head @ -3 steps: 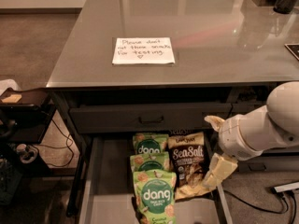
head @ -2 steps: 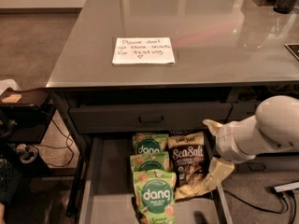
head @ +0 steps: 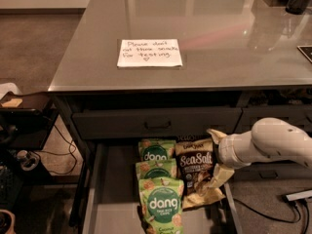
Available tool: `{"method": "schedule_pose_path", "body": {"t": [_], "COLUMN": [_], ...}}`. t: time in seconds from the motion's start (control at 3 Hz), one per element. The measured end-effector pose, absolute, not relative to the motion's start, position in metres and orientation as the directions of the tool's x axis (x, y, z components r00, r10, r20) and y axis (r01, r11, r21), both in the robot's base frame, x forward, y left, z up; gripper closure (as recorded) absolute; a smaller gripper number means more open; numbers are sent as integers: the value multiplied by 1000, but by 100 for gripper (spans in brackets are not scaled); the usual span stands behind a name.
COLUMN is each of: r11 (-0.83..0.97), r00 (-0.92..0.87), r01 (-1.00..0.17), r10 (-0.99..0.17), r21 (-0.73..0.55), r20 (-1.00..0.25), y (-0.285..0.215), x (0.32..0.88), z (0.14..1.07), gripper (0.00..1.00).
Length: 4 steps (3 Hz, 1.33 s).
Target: Pick brown chip bag from middle drawer and place on counter
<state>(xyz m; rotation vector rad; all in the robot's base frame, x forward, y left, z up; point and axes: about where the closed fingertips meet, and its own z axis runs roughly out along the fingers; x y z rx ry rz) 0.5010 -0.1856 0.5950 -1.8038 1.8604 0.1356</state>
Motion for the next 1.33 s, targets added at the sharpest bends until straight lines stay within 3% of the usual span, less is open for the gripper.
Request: {"method": "schedule_pose_path", "body": {"t": [1.33], "r11": [95], "r00": [18], "r01": [-973], "r10": [-878], "r21": [-210], "r20": [-479], "y": [-208], "x": [519], "z": [463], "gripper": [0]}}
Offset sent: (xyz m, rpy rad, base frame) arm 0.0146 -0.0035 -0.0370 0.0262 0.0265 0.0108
